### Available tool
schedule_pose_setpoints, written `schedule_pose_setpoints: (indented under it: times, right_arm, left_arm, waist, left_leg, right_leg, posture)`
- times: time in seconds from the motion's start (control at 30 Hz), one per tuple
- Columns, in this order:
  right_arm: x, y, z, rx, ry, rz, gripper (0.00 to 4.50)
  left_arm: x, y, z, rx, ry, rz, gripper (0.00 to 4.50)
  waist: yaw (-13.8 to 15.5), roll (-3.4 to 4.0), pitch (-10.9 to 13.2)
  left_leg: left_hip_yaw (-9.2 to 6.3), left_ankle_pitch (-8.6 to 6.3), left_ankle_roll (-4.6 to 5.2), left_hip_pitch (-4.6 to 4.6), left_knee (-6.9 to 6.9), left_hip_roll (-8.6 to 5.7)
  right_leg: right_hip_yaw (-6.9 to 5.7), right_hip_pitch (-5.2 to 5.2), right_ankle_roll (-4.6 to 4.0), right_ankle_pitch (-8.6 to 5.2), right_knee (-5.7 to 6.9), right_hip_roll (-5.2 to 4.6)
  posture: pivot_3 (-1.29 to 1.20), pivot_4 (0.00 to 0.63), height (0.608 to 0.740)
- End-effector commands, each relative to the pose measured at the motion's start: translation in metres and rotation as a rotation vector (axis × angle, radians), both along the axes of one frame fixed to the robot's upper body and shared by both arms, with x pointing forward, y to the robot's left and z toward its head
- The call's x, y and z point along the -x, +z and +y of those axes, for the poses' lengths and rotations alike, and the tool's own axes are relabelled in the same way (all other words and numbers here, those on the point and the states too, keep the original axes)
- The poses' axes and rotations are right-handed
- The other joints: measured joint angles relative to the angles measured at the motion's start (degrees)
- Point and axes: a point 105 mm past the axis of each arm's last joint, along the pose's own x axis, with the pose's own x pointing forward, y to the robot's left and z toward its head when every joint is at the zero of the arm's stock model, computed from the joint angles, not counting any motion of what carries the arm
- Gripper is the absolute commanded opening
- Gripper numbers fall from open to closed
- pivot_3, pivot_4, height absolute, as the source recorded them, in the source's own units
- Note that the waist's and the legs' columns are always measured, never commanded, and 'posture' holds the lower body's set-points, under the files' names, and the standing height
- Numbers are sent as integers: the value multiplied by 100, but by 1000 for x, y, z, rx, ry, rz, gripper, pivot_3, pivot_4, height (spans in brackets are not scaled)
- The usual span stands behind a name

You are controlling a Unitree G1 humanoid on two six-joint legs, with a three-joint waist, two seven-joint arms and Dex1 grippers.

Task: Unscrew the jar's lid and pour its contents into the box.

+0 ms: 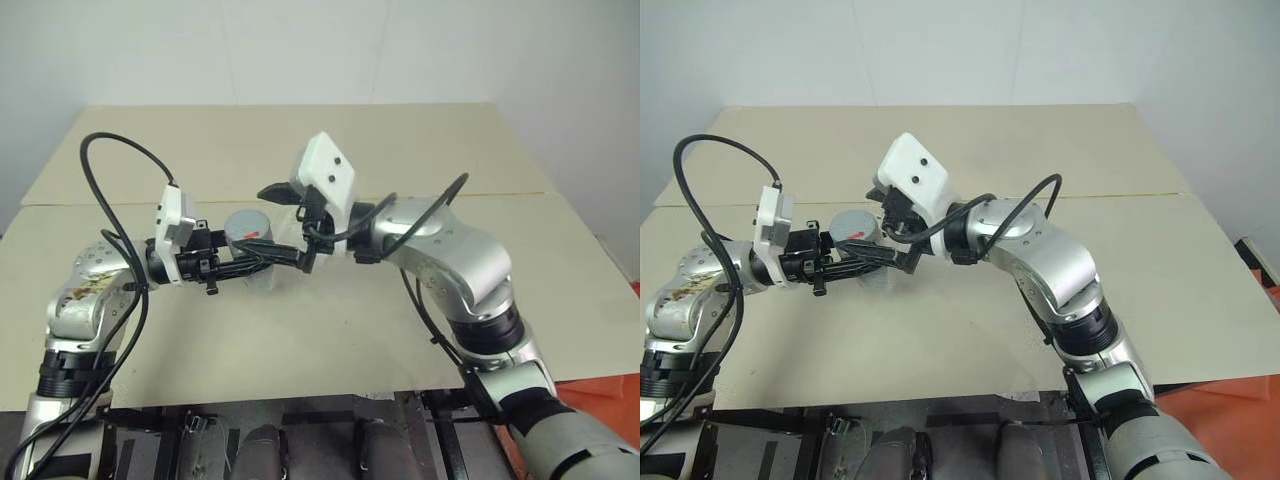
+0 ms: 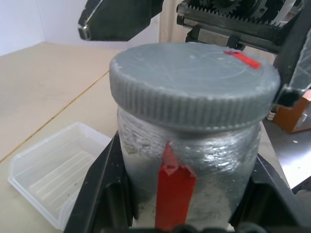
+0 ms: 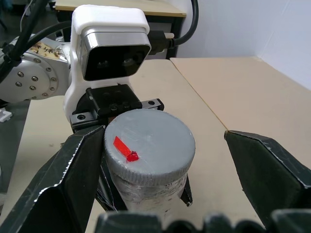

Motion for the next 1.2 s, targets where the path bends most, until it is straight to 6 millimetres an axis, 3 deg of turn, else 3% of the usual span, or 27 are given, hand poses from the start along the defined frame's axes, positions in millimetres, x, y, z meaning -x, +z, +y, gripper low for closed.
schedule_pose_setpoints:
  times: [0.03,0.4,0.73,1.03,1.2]
  right_arm:
    - [-27,9,-34,-29,-176,-20,4448]
    - [-37,10,-52,-32,-241,-10,4448]
    - [-28,7,-62,-9,-203,-13,4448]
    - [5,12,-43,-21,-17,-34,4448]
    - [8,13,-23,-34,7,-43,4448]
  left_arm:
    - [14,17,1,13,-40,-75,1948]
    - [19,17,3,6,-44,-65,1948]
    - [19,14,0,12,-47,-52,1948]
    - [-4,8,-11,21,-2,-52,1948]
    - [-8,6,-17,24,-21,-58,1948]
  waist:
    - [-2,0,0]
    - [27,-1,0]
    - [-20,0,0]
    - [12,-1,0]
    - [-13,-1,0]
  left_leg:
    - [0,0,0,0,0,0]
    - [1,-1,1,1,0,0]
    - [1,0,0,-1,-5,0]
    - [-1,-2,3,-1,-2,-1]
    - [0,-1,2,0,-3,-1]
  right_leg:
    - [0,0,0,0,0,0]
    - [0,2,0,0,-1,0]
    - [0,-2,0,0,-19,0]
    - [-1,1,-1,1,-20,0]
    - [-1,0,-1,1,-15,0]
  posture:
    - [0,150,740]
    - [0,150,740]
    - [0,150,740]
    - [0,150,740]
    - [0,150,740]
